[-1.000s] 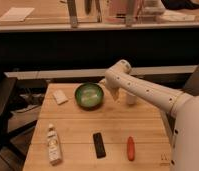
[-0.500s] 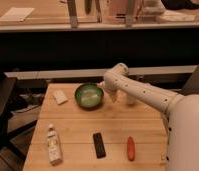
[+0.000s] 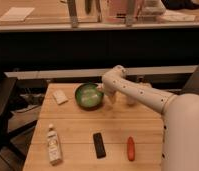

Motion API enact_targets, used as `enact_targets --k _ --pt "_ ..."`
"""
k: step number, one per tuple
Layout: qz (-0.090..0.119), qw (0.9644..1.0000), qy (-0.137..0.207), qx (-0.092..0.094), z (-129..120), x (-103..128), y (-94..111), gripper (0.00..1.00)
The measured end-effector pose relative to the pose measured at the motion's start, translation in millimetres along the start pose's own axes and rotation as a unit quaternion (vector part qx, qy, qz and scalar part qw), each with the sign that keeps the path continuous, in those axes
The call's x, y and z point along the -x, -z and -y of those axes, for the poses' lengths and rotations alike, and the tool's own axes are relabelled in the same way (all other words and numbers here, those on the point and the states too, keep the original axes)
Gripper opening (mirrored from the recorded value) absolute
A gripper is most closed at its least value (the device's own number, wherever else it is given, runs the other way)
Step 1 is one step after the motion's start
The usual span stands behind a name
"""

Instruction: Drag the ceramic bowl in a circle

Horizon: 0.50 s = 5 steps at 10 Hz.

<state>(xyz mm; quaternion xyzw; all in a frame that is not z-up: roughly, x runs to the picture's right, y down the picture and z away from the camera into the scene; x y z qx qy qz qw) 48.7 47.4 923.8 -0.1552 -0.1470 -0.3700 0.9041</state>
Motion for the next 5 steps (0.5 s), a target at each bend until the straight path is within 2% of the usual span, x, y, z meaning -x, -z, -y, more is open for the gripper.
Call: enact_targets --k 5 --pt "0.008 0.9999 0.009 0.005 -1 11 -16 0.8"
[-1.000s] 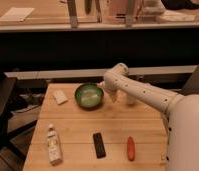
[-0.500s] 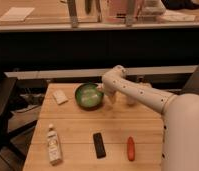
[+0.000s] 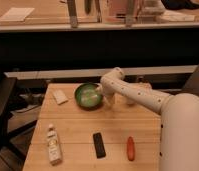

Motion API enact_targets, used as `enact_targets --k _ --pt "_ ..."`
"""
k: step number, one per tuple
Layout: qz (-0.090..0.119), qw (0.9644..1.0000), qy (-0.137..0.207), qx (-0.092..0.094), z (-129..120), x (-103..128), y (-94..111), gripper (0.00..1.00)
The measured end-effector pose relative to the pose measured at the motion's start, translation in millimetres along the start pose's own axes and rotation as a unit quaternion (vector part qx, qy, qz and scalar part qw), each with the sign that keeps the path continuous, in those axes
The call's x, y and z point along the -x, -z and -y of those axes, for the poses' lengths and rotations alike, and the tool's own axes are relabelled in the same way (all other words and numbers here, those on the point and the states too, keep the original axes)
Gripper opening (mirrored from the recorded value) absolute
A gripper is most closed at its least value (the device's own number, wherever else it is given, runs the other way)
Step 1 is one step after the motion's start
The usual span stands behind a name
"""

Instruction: Drag the ceramic bowl in a circle

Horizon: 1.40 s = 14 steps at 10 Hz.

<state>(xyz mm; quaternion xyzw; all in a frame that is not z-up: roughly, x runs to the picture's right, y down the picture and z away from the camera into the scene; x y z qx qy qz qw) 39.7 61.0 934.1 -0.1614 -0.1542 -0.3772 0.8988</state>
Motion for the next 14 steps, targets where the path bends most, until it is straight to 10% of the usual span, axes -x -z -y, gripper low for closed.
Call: enact_targets --k 10,14 --pt "0.006 1.0 0.005 0.005 -4 13 -12 0.8" --pt "0.008 0.9999 0.005 0.005 -6 17 -15 0.49"
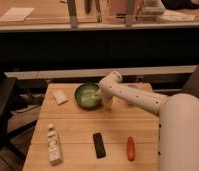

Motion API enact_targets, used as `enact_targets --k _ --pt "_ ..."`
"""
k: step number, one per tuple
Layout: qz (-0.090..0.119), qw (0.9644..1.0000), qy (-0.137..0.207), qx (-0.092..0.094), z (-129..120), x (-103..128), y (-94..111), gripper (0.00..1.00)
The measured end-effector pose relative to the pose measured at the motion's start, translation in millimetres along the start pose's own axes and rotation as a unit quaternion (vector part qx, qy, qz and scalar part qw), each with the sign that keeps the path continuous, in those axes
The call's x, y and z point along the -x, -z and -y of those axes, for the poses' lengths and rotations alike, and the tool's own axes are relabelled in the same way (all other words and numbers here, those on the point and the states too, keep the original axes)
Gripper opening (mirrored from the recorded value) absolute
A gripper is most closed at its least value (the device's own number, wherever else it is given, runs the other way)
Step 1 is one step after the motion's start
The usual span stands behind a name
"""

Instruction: Drag the ceramic bowl in a circle

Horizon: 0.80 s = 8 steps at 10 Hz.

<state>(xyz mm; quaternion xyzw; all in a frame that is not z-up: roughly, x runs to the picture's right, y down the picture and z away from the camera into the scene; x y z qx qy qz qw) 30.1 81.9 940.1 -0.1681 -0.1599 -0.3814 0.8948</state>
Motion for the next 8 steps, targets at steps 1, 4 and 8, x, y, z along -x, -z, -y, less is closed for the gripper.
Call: enact_targets --k 1,4,8 --pt "0.0 1.0 0.0 0.0 0 1 -1 0.43" --pt "0.002 1.0 0.001 -0.004 -2 5 0 0.13" --pt "0.005 1.0 -0.001 -0.003 -26 1 8 0.0"
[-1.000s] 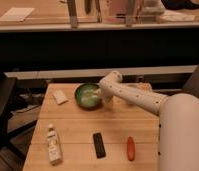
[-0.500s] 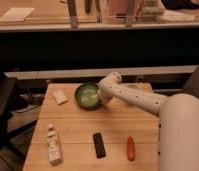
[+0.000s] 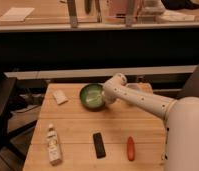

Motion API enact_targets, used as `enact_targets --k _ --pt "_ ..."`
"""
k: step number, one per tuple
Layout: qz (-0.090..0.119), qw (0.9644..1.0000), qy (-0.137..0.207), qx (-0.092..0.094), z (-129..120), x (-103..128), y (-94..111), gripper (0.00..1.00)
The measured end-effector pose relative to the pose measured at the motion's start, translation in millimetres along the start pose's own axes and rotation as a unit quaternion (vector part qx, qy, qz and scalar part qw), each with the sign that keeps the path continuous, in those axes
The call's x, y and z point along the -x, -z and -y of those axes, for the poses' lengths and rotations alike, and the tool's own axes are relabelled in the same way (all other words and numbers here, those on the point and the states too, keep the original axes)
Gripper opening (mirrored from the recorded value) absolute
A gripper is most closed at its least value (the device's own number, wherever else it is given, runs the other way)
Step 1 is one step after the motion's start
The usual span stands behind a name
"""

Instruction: Drag the ceramic bowl in a circle

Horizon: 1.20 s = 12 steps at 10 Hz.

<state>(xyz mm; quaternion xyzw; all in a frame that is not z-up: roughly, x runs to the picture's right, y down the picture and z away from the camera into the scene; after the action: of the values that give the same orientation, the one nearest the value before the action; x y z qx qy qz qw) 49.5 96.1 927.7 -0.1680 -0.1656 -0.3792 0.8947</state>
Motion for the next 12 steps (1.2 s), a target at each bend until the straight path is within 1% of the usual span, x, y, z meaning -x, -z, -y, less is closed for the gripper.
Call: enact_targets --k 3,5,7,9,11,12 --pt "0.004 1.0 0.005 0.002 -7 6 4 0.0" --pt "0.006 1.0 0.006 -0.001 -11 8 6 0.0" --pt "0.01 0.9999 0.012 -0.001 -20 16 11 0.0" --pt "0.014 0.9998 0.017 -0.002 -18 22 13 0.0" --pt "0.017 0.9996 0.023 -0.003 -21 23 15 0.0" --pt "0.019 0.9994 0.029 -0.005 -21 31 17 0.0"
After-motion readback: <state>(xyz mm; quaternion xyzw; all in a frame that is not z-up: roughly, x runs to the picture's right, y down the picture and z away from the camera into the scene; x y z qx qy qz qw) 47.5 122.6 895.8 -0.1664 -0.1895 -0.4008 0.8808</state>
